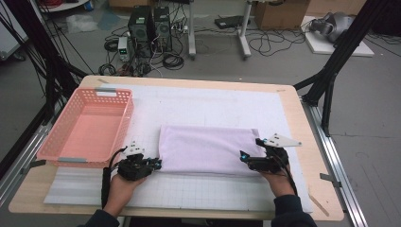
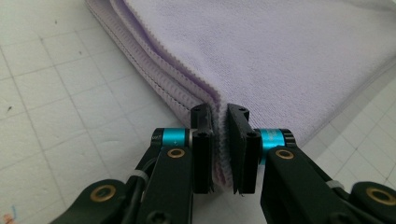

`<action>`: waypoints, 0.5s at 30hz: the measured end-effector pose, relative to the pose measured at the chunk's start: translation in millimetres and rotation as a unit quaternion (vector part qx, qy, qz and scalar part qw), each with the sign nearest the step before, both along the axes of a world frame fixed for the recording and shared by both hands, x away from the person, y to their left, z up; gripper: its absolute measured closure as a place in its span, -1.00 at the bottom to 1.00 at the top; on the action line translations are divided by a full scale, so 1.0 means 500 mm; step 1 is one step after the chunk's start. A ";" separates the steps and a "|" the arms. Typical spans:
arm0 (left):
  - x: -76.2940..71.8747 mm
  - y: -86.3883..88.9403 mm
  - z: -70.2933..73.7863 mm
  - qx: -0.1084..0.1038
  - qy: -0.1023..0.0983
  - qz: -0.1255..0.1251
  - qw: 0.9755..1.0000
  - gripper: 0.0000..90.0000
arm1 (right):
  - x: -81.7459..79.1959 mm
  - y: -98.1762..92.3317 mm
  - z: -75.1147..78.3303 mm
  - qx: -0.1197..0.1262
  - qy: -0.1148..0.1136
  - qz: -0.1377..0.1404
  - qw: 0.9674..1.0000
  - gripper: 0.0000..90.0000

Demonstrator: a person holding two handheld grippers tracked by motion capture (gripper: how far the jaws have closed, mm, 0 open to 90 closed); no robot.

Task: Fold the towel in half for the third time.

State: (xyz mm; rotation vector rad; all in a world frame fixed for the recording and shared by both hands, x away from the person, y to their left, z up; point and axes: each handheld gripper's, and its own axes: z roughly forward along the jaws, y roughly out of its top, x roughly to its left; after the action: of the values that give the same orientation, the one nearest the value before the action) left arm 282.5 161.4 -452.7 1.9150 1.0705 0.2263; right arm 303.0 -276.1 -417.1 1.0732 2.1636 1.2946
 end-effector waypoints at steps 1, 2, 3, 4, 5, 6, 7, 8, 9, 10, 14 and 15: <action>0.000 0.000 0.000 -0.002 0.001 0.001 1.000 0.79 | 0.005 0.009 0.002 0.000 -0.001 0.001 1.000 -0.62; 0.001 0.001 0.001 -0.003 0.001 -0.001 1.000 0.78 | 0.014 0.021 0.004 0.001 -0.001 0.006 1.000 -0.62; 0.002 0.001 0.001 -0.004 0.002 0.000 1.000 0.78 | 0.023 0.032 0.007 0.002 -0.001 0.009 1.000 -0.62; 0.002 0.001 0.001 -0.004 0.002 0.000 1.000 0.78 | 0.032 0.044 0.010 0.002 0.001 0.015 1.000 -0.62; 0.002 0.002 0.001 -0.006 0.003 0.001 1.000 0.78 | 0.042 0.055 0.013 0.002 0.002 0.020 1.000 -0.62; 0.003 0.003 0.001 -0.005 0.004 -0.002 1.000 0.78 | 0.042 0.055 0.013 0.002 0.002 0.020 1.000 -0.62; 0.004 0.003 0.002 -0.008 0.005 0.000 1.000 0.78 | 0.065 0.079 0.022 -0.005 0.008 0.032 0.999 -0.62; 0.005 0.004 0.002 -0.010 0.005 0.000 1.000 0.78 | 0.072 0.088 0.025 -0.006 0.014 0.037 0.999 -0.61; 0.006 0.004 0.003 -0.009 0.005 -0.002 1.000 0.78 | 0.082 0.098 0.028 -0.009 0.017 0.042 0.999 -0.56; 0.006 0.004 0.003 -0.009 0.005 -0.002 1.000 0.78 | 0.093 0.108 0.032 -0.012 0.018 0.048 0.999 -0.53; 0.007 0.005 0.003 -0.012 0.008 -0.003 1.000 0.78 | 0.135 0.154 0.043 -0.028 0.029 0.061 0.997 -0.51; 0.007 0.005 0.003 -0.012 0.008 -0.003 1.000 0.78 | 0.135 0.154 0.043 -0.028 0.029 0.061 0.997 -0.51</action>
State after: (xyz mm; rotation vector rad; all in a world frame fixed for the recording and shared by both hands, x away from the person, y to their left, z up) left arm 286.1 164.0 -451.2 1.9007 1.0741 0.1946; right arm 370.6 -199.3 -395.5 0.9820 2.3273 1.2607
